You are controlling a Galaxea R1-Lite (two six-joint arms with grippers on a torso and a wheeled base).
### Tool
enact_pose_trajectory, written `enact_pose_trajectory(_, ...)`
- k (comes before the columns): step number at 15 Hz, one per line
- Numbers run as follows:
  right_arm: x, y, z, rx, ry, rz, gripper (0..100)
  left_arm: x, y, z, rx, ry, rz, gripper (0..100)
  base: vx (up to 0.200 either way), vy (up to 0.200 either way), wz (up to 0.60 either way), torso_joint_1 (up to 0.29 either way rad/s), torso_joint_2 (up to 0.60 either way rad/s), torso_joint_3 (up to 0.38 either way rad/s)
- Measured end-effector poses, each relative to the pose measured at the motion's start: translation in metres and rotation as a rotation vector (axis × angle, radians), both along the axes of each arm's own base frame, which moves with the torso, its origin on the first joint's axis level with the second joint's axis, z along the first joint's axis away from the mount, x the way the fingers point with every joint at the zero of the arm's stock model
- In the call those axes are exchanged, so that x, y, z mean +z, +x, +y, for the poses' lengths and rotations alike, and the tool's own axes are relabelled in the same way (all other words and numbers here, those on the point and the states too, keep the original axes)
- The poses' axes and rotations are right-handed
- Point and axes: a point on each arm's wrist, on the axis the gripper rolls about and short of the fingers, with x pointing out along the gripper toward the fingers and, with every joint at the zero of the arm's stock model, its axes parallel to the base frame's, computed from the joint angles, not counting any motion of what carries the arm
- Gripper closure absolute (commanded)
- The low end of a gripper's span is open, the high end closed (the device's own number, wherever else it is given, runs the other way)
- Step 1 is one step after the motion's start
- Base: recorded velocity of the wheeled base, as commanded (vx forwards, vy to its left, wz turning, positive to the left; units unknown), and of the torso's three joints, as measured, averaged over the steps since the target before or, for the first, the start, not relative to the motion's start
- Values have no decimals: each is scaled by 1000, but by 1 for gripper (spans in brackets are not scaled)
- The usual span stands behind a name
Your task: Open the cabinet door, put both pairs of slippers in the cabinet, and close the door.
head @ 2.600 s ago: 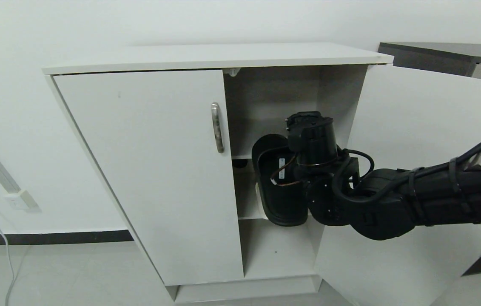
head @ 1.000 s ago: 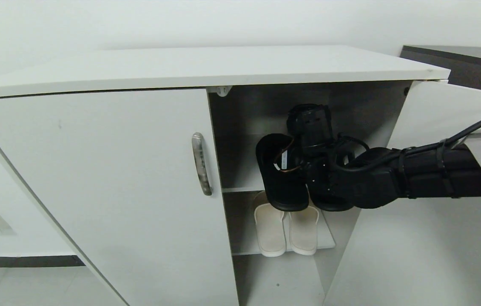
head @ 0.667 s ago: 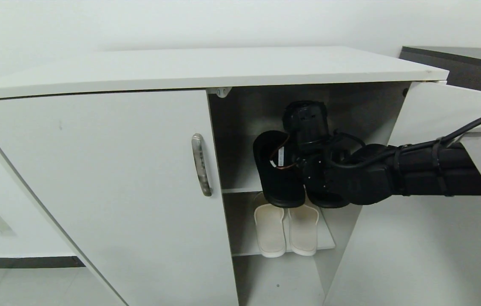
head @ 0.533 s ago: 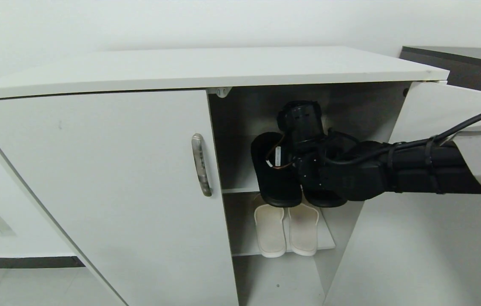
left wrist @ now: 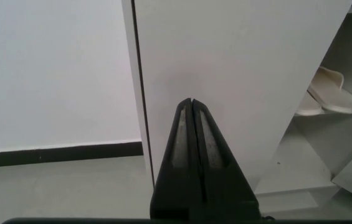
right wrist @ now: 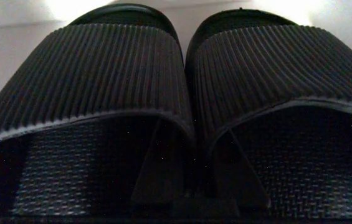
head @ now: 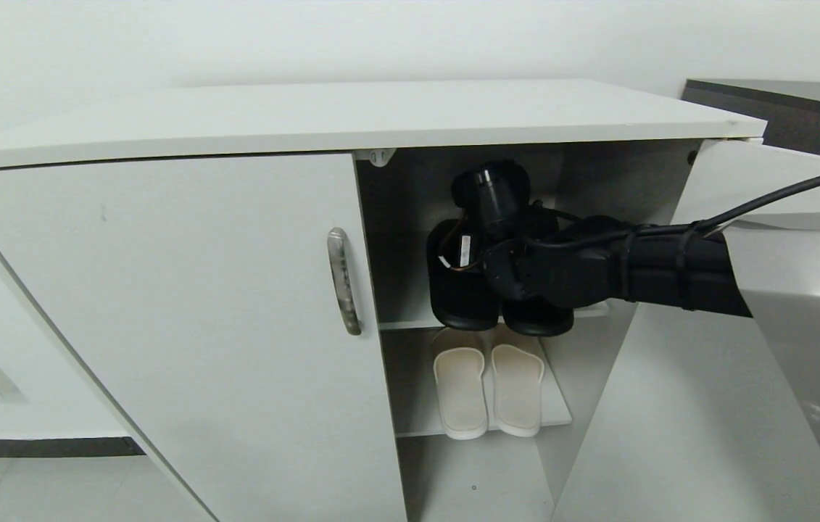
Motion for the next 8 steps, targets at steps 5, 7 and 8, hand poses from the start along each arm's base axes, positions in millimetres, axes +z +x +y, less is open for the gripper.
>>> enact_pose_trajectory(5, -7, 5, 1, -4, -13, 3, 0, 0, 0, 0, 0, 0, 0, 100, 0, 0, 0, 0, 0, 0)
enact_pose_trajectory(7, -7, 5, 1, -4, -16, 5, 0, 0, 0, 0, 2, 0, 0, 100, 0, 0, 0, 0, 0, 0)
enact_pose_trajectory(8, -8, 5, 1, -4, -19, 8, 0, 0, 0, 0, 2, 0, 0, 100, 0, 0, 0, 0, 0, 0)
